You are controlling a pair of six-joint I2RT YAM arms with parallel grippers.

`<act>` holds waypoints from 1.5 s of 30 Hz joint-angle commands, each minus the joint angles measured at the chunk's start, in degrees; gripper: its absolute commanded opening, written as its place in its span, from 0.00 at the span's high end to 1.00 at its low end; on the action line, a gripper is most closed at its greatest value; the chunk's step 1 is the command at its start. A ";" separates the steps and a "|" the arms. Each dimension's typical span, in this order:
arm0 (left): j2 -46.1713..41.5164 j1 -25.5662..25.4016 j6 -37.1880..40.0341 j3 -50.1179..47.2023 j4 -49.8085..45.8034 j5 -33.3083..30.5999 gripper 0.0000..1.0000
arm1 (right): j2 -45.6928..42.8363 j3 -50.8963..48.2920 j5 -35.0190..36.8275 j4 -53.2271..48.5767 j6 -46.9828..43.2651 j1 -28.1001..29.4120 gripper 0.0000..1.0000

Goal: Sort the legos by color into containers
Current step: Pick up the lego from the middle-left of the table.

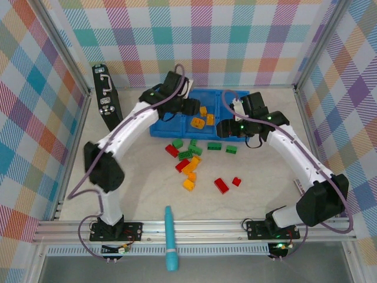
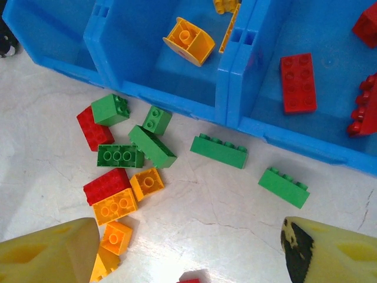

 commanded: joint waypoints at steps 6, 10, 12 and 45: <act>-14.38 -11.35 -1.69 -30.44 -5.78 -1.09 0.35 | -1.30 7.08 0.48 -3.69 -7.00 0.35 0.16; -19.42 -18.52 -5.26 -39.51 -2.45 -3.59 0.35 | -1.25 7.56 0.31 -3.78 -7.30 0.35 0.15; -20.91 -20.62 -6.96 -42.50 -0.64 -4.02 0.32 | -1.25 7.51 0.73 -4.01 -7.25 0.35 0.15; -3.81 -24.74 -4.98 -44.19 8.01 -6.07 0.53 | -4.12 10.44 4.50 -7.72 -10.20 0.35 0.12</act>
